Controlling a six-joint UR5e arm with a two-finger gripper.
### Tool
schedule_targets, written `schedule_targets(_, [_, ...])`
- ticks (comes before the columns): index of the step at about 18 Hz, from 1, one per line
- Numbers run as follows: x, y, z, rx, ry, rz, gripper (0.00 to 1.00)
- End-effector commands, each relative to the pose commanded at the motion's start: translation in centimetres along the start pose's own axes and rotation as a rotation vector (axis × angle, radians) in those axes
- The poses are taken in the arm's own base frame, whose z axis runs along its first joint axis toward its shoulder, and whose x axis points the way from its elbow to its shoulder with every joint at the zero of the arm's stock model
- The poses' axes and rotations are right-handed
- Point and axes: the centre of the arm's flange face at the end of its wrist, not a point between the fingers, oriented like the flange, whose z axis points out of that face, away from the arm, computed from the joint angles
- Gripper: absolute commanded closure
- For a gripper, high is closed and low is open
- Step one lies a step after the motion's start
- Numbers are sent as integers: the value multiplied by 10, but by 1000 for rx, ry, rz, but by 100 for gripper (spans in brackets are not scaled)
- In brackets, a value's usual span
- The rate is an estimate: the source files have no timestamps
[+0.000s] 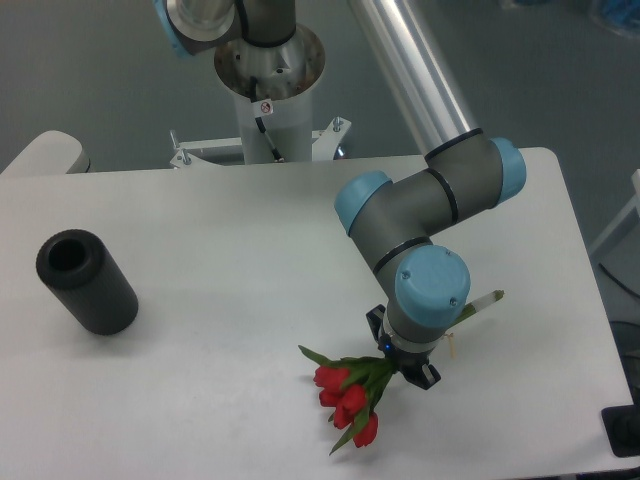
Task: Insert the flowers into the vase
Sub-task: 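Carry the red tulips in the gripper toward the black vase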
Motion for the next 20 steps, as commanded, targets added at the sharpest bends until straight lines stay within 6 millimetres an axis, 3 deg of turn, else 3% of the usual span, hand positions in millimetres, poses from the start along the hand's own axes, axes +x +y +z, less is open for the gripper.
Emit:
schedule_targets(6, [4,-4,-1,-2,3,2,88])
schedule_targets(11, [14,-24,0,12,14,-61,88])
schedule_targets(15, [22,-33,-3,137,40,-89,90])
schedule_targets(18, [29,-39,-22,215,34,-120,91])
schedule_targets(20, [33,-54,-42,377,47,-161,90])
